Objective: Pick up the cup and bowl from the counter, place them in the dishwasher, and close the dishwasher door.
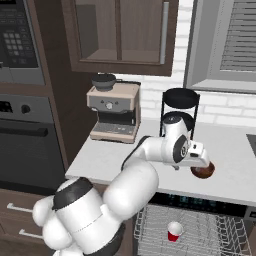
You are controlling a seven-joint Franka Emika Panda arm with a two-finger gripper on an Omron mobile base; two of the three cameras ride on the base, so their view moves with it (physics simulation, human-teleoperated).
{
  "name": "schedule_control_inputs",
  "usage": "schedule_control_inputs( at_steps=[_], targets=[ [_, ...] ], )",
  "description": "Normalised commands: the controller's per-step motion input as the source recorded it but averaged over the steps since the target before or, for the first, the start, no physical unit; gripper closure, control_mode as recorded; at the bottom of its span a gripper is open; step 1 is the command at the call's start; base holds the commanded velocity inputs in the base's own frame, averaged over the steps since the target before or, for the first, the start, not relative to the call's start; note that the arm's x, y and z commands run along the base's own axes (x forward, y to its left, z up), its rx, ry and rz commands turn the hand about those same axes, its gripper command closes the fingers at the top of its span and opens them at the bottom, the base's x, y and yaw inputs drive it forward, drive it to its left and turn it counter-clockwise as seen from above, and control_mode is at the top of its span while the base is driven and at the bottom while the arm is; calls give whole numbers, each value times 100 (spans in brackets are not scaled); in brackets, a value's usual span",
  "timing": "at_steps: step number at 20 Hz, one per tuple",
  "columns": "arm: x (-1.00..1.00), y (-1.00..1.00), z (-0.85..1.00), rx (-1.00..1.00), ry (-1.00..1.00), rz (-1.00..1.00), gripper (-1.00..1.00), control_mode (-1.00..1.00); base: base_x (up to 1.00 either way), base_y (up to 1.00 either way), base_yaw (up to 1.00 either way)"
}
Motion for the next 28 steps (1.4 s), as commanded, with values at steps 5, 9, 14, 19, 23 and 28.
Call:
schedule_control_inputs(
  at_steps=[5,9,14,19,23,28],
  targets=[
    [48,0,0,0,0,14,-100,-100,0,0,0],
    [56,0,0,3,0,5,-100,-100,0,0,0],
    [40,0,-6,2,-1,7,-100,-100,0,0,0],
    [26,0,-23,0,0,2,-100,-100,0,0,0],
    [15,0,-27,0,0,0,-100,-100,0,0,0],
    [25,-3,-16,0,1,0,-100,-100,0,0,0]
  ],
)
